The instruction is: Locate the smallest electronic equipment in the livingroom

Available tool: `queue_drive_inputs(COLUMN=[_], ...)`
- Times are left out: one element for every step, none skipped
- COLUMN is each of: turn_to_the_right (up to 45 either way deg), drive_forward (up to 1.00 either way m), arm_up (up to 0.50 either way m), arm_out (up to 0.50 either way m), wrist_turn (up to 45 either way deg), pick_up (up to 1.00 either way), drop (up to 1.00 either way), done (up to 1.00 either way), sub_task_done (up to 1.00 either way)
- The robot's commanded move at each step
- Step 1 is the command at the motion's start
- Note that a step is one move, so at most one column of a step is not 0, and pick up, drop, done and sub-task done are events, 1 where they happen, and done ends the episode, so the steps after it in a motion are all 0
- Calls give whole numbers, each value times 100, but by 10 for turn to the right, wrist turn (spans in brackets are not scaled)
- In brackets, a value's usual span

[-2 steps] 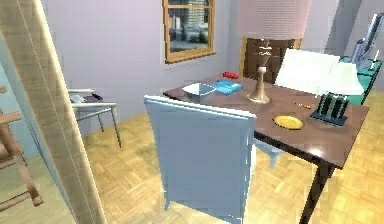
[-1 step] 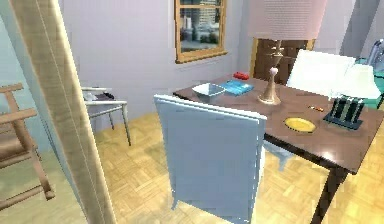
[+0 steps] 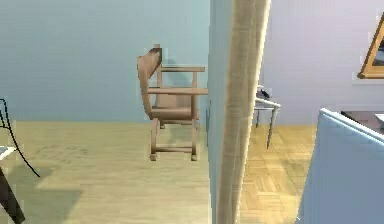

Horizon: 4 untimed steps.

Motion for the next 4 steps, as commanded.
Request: queue_drive_inputs(turn_to_the_right=[-420,0,450,450], drive_forward=[0,5,0,0], arm_up=[0,0,0,0], arm_out=[0,0,0,0], wrist_turn=[0,0,0,0], pick_up=[0,0,0,0], drop=[0,0,0,0], done=[0,0,0,0], sub_task_done=[0,0,0,0])
